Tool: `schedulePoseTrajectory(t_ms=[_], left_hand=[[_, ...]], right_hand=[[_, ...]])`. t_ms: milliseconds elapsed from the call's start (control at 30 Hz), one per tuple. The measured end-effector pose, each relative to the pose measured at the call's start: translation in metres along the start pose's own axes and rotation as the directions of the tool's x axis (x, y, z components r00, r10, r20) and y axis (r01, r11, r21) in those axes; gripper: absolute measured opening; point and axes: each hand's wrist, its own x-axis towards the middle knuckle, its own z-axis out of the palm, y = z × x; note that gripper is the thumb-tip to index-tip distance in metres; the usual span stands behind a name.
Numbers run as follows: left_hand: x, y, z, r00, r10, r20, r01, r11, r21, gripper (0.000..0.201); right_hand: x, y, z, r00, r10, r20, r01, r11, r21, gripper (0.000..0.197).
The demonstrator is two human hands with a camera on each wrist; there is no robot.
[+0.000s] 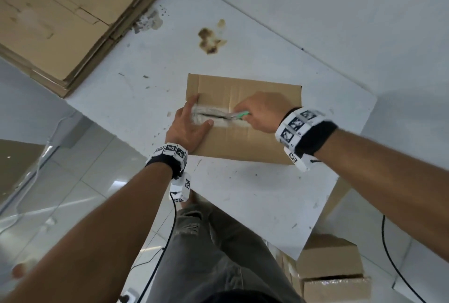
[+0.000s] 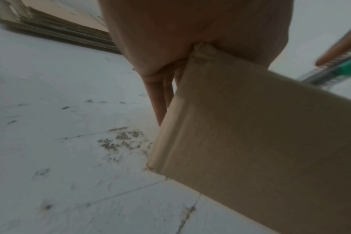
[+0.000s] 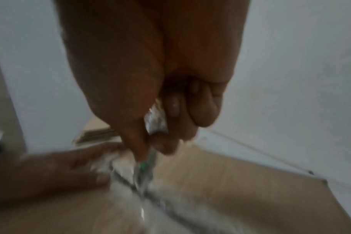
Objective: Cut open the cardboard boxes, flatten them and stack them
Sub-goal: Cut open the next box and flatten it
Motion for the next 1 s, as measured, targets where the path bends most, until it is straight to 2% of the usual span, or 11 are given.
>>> schedulePoseTrajectory(t_ms=[67, 133, 300, 367, 433, 500, 533, 600, 733, 867, 1000], left_hand=[[0.001, -0.001, -0.001, 1.0, -0.013, 0.002, 0.013, 1.0, 0.002, 0.074], [0.0, 0.001, -0.003, 1.0, -0.015, 0.019, 0.014, 0.999, 0.029, 0.074], [0.006, -0.005, -0.015, 1.0, -0.003, 0.022, -0.002, 0.977, 0.213, 0.076], [0.006, 0.0, -0.019, 0.985, 0.156, -0.073, -0.114, 0.907, 0.406, 0.08], [0.003, 0.022, -0.005, 0.911, 0.398, -0.104, -0.29, 0.799, 0.526, 0.07], [-0.008, 0.052, 0.028, 0.854, 0.521, 0.022, -0.474, 0.758, 0.448, 0.05], [-0.014, 0.061, 0.046, 0.836, 0.54, 0.092, -0.528, 0.749, 0.401, 0.041], [-0.02, 0.064, 0.07, 0.837, 0.521, 0.165, -0.542, 0.749, 0.381, 0.038], [-0.014, 0.04, 0.072, 0.829, 0.531, 0.173, -0.55, 0.722, 0.419, 0.046], [-0.01, 0.046, 0.075, 0.82, 0.547, 0.168, -0.557, 0.694, 0.456, 0.047], [-0.01, 0.039, 0.065, 0.767, 0.624, 0.149, -0.623, 0.668, 0.408, 0.044]], right_hand=[[-0.004, 0.01, -0.004, 1.0, 0.015, -0.019, -0.015, 1.0, -0.014, 0.032], [-0.016, 0.022, -0.001, 0.999, 0.034, 0.016, -0.033, 0.999, -0.022, 0.034], [-0.052, 0.06, -0.011, 0.988, 0.154, 0.026, -0.153, 0.987, -0.044, 0.036], [-0.064, 0.059, -0.003, 0.983, 0.177, 0.038, -0.174, 0.982, -0.071, 0.037], [-0.066, 0.05, 0.007, 0.981, 0.195, 0.019, -0.193, 0.978, -0.075, 0.034], [-0.063, 0.04, 0.016, 0.982, 0.185, -0.029, -0.186, 0.981, -0.06, 0.029], [-0.064, 0.039, 0.018, 0.981, 0.184, -0.055, -0.187, 0.981, -0.046, 0.027], [-0.071, 0.05, 0.02, 0.974, 0.21, -0.08, -0.212, 0.977, -0.015, 0.024], [-0.103, 0.098, 0.025, 0.944, 0.325, -0.058, -0.319, 0.943, 0.094, 0.021], [-0.112, 0.1, 0.041, 0.934, 0.346, -0.092, -0.332, 0.933, 0.141, 0.022], [-0.126, 0.117, 0.042, 0.909, 0.412, -0.056, -0.386, 0.886, 0.256, 0.02]])
